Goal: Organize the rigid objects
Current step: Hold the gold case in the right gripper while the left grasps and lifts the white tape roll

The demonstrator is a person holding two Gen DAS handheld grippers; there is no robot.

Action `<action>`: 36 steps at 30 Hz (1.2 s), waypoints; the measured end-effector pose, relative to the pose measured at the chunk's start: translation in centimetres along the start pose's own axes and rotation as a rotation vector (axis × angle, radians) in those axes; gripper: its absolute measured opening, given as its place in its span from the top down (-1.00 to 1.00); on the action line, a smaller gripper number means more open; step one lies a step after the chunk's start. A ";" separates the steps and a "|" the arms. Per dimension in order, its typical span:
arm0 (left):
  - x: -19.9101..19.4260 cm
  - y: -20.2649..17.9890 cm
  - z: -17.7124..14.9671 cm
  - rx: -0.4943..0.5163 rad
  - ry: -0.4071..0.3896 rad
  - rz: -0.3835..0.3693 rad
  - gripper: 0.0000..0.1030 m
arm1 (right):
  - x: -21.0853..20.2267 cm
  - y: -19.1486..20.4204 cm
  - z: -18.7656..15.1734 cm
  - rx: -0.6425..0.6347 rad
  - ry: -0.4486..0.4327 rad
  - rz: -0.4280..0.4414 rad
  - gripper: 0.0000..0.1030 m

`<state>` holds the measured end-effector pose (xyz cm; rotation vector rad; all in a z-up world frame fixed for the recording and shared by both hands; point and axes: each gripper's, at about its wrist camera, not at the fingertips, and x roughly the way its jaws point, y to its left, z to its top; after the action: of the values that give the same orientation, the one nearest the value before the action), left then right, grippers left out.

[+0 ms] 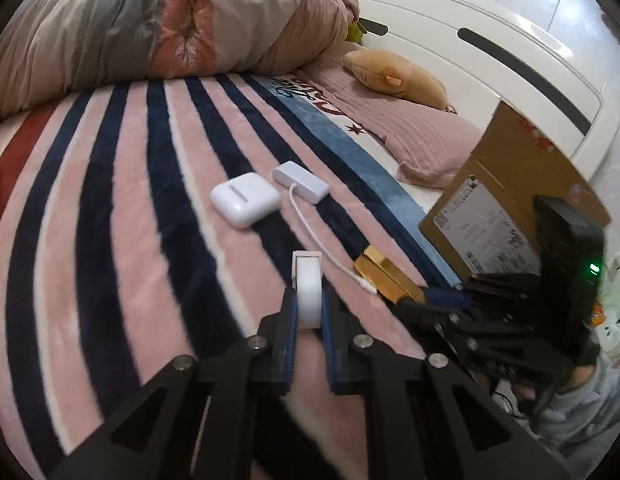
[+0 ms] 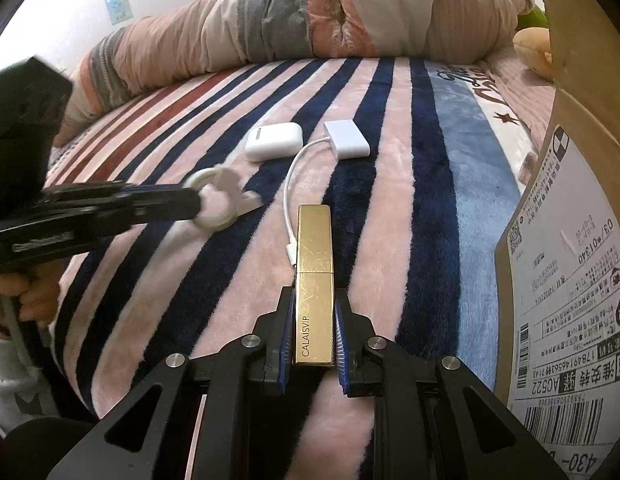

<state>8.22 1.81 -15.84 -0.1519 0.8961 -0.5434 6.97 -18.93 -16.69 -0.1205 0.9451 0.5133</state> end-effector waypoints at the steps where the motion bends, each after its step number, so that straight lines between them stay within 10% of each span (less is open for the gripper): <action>1: -0.5 0.2 -0.3 -0.001 0.011 -0.002 0.82 | 0.0 0.0 0.0 -0.002 0.001 0.001 0.74; 6: -1.3 2.3 -1.9 -0.045 0.049 0.117 0.75 | 0.1 0.3 0.1 -0.024 0.004 -0.006 0.74; 14: -0.3 1.5 -1.7 -0.008 0.029 0.154 0.03 | 0.3 0.5 0.1 -0.023 -0.003 -0.032 0.74; 24: 1.2 0.5 -1.4 0.069 0.029 0.286 0.27 | 0.3 0.8 0.5 -0.033 -0.022 -0.057 0.74; 36: -7.9 -3.9 -1.9 0.131 -0.117 0.323 0.27 | -5.8 3.4 -0.9 -0.066 -0.116 -0.009 0.74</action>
<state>1.30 2.69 -10.12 0.0790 0.7502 -0.2877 1.91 -18.39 -12.16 -0.1526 0.8145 0.5371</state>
